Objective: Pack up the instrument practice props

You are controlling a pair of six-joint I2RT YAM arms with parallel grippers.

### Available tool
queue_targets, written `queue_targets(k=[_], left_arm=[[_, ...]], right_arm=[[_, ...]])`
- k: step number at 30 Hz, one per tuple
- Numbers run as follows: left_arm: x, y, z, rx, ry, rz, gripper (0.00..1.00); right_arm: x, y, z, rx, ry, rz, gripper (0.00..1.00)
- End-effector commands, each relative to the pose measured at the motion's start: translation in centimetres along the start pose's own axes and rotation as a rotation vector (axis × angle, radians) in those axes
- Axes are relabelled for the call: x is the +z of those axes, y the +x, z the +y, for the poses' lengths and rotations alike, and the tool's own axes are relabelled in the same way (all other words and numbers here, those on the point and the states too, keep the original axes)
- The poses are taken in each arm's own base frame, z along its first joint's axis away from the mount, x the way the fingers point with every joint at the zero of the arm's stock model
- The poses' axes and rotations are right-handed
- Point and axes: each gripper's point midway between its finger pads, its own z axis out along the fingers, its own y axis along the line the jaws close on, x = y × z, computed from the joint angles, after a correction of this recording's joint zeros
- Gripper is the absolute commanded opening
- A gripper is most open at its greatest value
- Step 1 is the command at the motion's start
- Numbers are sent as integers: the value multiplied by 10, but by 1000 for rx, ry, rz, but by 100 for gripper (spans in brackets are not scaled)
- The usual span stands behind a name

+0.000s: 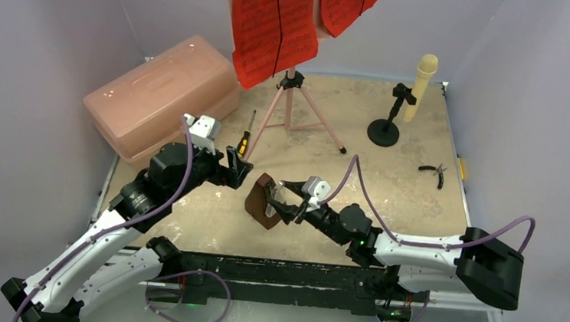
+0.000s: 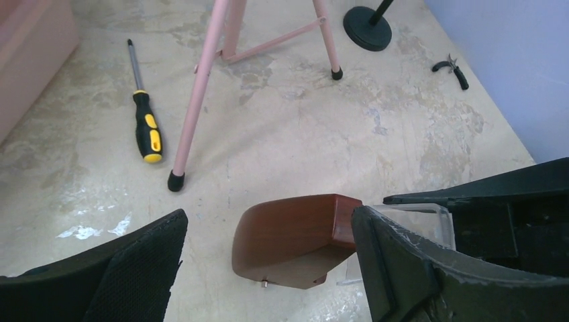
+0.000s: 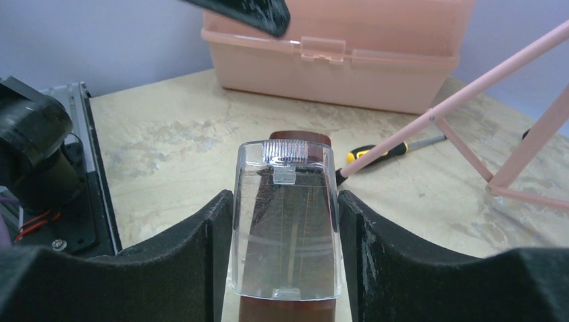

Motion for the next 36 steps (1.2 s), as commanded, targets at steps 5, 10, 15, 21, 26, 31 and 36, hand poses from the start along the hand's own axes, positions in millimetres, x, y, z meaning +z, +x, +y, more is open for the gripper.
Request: queue_targets(k=[5,10,15,21,26,31,36], left_arm=[[-30,-26,20,70,-105,-115,96],[-37,-23,29,74,-126,-143,99],[-32,-20,38,52,-122,-132,99],[-21,-19,46,20,-86,-102,99],[-20,-18,47,14,-80,-99,99],[-21,-18,48,14,-80,-104,99],[-20,-17,48,13,-78,-98,99]], right_arm=[[9,6,-2,15,30,7,36],[10,8,-3,20,38,-5,36],[11,7,-2,36,34,-25,36],[13,11,-2,37,37,-23,36],[11,15,-4,37,47,-18,36],[9,20,-6,36,61,-18,36],[9,24,-7,35,65,-7,36]])
